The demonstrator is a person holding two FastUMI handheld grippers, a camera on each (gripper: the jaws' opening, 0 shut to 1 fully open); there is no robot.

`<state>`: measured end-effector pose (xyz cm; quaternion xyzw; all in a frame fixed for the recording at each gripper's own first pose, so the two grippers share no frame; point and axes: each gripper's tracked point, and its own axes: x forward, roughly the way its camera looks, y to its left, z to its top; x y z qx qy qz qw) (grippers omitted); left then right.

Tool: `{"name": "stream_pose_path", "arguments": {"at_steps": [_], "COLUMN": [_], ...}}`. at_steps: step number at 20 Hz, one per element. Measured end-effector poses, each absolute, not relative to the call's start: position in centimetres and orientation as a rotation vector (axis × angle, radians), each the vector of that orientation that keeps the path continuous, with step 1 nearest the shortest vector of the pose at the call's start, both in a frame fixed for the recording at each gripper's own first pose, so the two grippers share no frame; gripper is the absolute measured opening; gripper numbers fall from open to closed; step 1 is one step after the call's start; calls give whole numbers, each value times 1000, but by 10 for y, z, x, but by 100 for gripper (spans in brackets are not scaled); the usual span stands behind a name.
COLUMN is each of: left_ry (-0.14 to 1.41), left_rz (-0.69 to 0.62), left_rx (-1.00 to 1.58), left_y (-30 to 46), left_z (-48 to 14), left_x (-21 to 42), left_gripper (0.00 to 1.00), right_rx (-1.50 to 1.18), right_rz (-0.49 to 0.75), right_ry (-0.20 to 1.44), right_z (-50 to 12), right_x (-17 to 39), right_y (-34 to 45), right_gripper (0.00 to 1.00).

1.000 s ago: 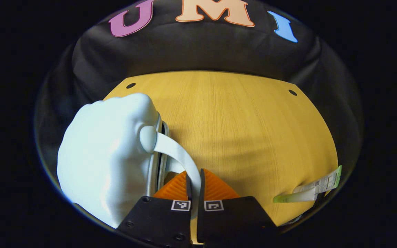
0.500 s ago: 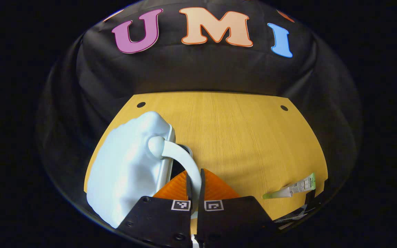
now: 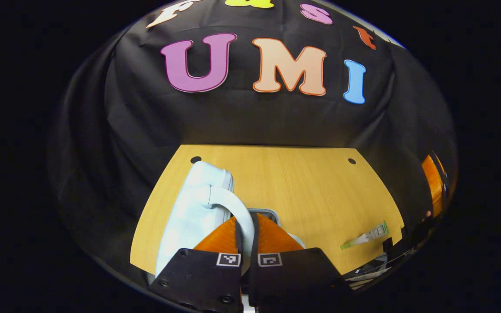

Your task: First open the suitcase, pack the skin care products into it, and then close the suitcase.

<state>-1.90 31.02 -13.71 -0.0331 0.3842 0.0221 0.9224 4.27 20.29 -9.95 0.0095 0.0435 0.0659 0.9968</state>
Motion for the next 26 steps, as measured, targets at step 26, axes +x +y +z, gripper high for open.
{"name": "stream_pose_path", "arguments": {"at_steps": [26], "left_ry": [767], "left_rz": [313], "left_rx": [-164], "left_y": [628], "left_z": [-200], "left_x": [-52], "left_gripper": [0], "right_rx": [-80], "right_rz": [89], "right_ry": [103], "right_z": [-96], "right_x": [41], "right_y": [323], "right_gripper": [98]}}
